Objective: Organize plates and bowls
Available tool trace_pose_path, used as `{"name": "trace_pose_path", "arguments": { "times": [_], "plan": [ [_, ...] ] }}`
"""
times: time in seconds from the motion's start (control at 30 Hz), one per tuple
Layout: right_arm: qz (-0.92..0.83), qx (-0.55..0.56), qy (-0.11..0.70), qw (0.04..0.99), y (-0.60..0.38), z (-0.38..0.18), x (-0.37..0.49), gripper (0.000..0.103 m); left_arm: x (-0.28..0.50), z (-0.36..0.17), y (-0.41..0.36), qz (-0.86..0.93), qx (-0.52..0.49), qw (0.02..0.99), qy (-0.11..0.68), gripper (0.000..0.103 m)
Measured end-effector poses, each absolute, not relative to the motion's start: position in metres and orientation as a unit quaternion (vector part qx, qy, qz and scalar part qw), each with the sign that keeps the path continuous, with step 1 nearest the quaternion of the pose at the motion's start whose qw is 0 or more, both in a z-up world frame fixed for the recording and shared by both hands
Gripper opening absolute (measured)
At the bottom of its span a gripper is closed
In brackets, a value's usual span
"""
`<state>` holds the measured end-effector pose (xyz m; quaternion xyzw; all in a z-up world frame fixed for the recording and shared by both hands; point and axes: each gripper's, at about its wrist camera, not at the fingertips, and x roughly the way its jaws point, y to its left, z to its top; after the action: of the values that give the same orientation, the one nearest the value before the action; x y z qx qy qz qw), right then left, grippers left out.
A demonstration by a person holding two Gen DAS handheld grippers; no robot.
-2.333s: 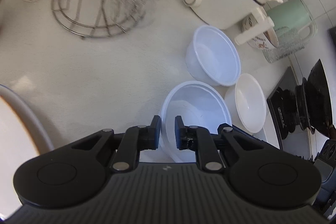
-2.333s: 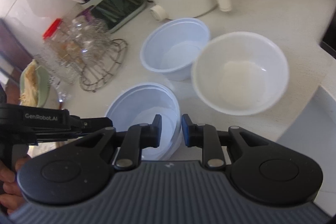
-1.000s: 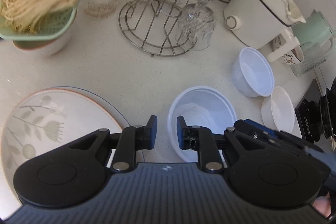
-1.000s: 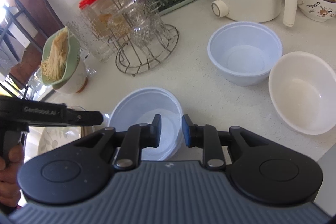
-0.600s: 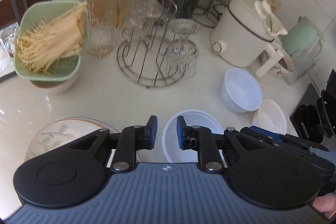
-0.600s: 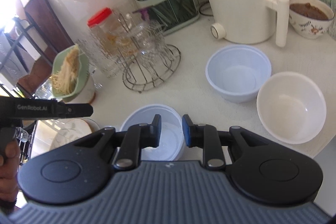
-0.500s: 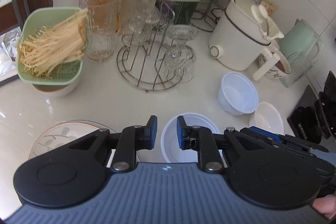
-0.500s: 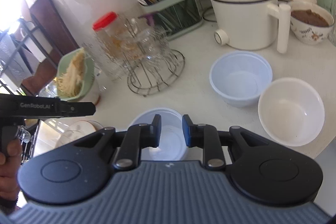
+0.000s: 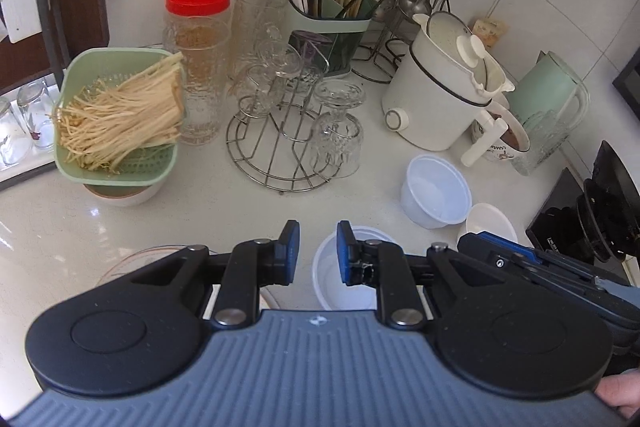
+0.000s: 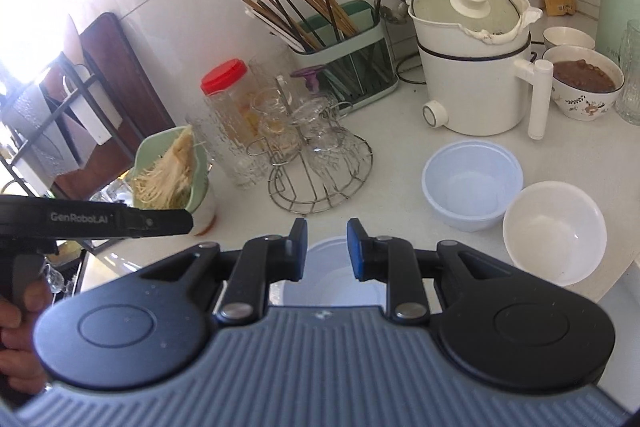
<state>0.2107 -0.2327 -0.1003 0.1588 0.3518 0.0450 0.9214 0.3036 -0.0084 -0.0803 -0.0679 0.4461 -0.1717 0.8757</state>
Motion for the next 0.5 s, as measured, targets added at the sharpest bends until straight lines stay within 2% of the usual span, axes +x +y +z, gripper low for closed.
{"name": "trace_pose_path", "arguments": {
  "times": [0.5],
  "plan": [
    [-0.002,0.156,0.345,0.925,-0.202,-0.085,0.193,0.026,0.292,-0.070,0.017,-0.216,-0.075,0.865,0.447,0.022]
  ]
}}
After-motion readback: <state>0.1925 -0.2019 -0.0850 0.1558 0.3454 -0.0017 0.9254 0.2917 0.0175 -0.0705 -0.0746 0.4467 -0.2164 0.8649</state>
